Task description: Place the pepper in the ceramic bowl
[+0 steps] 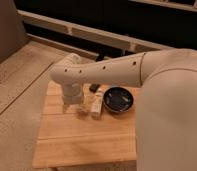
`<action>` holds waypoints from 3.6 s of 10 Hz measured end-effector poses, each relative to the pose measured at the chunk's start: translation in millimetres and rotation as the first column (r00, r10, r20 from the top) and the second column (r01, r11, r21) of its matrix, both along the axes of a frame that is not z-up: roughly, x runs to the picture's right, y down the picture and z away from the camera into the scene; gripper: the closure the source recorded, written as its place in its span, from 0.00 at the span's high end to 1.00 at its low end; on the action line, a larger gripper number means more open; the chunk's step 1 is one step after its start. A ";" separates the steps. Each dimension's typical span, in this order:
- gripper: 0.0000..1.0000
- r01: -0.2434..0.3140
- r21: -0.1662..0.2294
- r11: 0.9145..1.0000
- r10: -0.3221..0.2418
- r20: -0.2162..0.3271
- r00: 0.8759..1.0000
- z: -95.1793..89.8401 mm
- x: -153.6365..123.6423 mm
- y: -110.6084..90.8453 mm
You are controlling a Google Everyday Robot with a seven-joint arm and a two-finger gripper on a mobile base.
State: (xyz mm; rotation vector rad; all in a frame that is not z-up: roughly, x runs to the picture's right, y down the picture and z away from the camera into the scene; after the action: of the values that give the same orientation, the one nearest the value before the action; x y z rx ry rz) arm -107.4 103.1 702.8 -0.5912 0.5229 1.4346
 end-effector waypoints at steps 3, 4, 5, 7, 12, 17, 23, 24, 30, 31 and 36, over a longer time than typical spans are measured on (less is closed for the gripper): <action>0.65 0.000 0.000 1.000 0.000 0.000 1.000 0.0 0.0 0.0; 0.65 0.000 0.000 1.000 0.000 0.000 1.000 0.0 0.0 0.0; 0.65 0.000 0.000 1.000 0.000 0.000 1.000 0.0 0.0 0.0; 0.65 0.000 0.000 1.000 0.000 0.000 1.000 0.0 0.0 0.0; 0.65 0.000 0.000 1.000 0.000 0.000 1.000 0.0 0.0 0.0; 0.65 0.000 0.000 1.000 0.000 0.000 1.000 0.0 0.0 0.0; 0.65 -0.040 0.099 0.994 0.042 -0.025 0.999 23.4 1.4 -41.9; 0.65 -0.050 0.137 0.989 0.052 -0.010 0.999 29.0 0.9 -57.4; 0.65 -0.022 0.264 0.964 0.000 0.084 0.996 47.9 14.1 -113.4; 0.65 -0.012 0.262 0.965 -0.009 0.079 0.997 48.8 17.6 -114.7; 0.65 0.002 0.274 0.962 -0.018 0.055 0.998 57.5 25.7 -121.0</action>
State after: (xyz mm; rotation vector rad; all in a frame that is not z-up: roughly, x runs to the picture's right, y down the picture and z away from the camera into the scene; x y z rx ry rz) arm -81.7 -17.9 760.3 -0.4059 0.2746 1.4459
